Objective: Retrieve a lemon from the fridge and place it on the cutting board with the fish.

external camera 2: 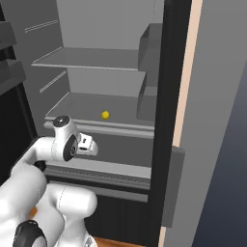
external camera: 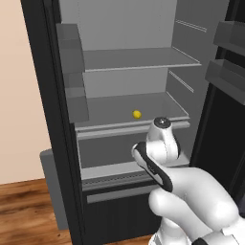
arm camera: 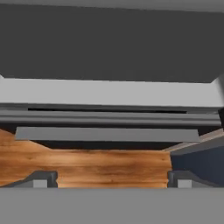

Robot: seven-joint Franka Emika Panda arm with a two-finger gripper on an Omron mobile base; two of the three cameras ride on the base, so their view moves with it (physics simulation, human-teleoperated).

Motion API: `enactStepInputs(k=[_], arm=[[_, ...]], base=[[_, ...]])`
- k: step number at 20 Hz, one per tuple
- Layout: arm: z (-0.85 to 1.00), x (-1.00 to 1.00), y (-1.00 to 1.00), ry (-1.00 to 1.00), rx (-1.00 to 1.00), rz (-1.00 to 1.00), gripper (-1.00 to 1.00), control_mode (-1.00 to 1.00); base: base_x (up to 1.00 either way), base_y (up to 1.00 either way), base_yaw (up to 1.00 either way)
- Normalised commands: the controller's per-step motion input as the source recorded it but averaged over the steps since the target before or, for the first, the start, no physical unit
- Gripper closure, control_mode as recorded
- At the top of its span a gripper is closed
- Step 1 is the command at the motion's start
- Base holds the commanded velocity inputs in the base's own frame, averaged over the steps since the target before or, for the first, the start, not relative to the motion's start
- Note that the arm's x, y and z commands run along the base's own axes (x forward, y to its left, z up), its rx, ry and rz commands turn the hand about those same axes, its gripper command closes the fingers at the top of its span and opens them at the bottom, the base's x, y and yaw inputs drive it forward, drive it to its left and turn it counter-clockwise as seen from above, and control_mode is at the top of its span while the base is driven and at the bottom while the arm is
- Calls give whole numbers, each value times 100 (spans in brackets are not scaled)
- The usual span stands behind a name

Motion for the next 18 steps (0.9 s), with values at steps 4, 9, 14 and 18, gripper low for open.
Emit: enactStepInputs(k=[4, 9, 14, 18], arm=[[9, 0, -23, -16, 14, -4, -100, -100], [77, 5, 0, -19, 1, -8, -100, -100], [71, 1, -2, -17, -2, -5, -100, -100], [58, 3, -3, -9, 0, -1, -100, -100]], base=[[0, 0, 0], [0, 0, 0], [0, 0, 0], [0, 0, 0]])
